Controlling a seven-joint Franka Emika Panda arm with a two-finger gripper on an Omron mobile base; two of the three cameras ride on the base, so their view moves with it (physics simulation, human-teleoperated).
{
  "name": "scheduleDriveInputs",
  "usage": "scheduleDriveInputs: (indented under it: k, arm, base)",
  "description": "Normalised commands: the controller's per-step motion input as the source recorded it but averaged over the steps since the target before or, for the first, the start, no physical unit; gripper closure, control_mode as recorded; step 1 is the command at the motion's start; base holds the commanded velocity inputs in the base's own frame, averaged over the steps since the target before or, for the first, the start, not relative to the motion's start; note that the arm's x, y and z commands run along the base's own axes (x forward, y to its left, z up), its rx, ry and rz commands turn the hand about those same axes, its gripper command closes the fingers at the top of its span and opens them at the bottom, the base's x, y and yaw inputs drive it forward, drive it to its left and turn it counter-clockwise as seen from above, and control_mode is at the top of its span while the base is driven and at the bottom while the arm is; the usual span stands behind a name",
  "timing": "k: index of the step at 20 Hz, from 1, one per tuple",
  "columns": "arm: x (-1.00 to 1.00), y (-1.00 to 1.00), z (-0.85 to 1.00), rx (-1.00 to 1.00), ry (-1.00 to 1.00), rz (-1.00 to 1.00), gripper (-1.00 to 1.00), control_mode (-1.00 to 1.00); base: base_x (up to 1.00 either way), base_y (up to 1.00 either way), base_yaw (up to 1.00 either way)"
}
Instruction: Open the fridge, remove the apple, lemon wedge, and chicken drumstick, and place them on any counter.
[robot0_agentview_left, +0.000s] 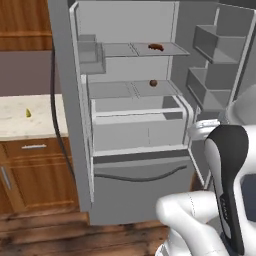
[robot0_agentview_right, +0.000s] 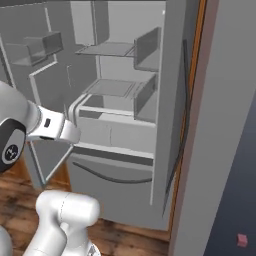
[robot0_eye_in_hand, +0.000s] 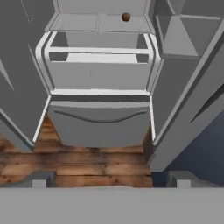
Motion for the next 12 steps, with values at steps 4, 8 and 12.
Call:
scheduleDriveInputs:
  k: [4, 8, 12]
  arm:
    - [0.00, 0.00, 0.00, 0.00, 0.00, 0.00, -1.00, 1.00]
    - [0.00, 0.00, 0.00, 0.00, 0.00, 0.00, -1.00, 1.00]
    - [0.00, 0.00, 0.00, 0.00, 0.00, 0.00, -1.00, 1.00]
  base:
    - [0.91, 0.00, -0.10]
    - [0.87, 0.00, -0.10]
    - [0.75, 0.00, -0.10]
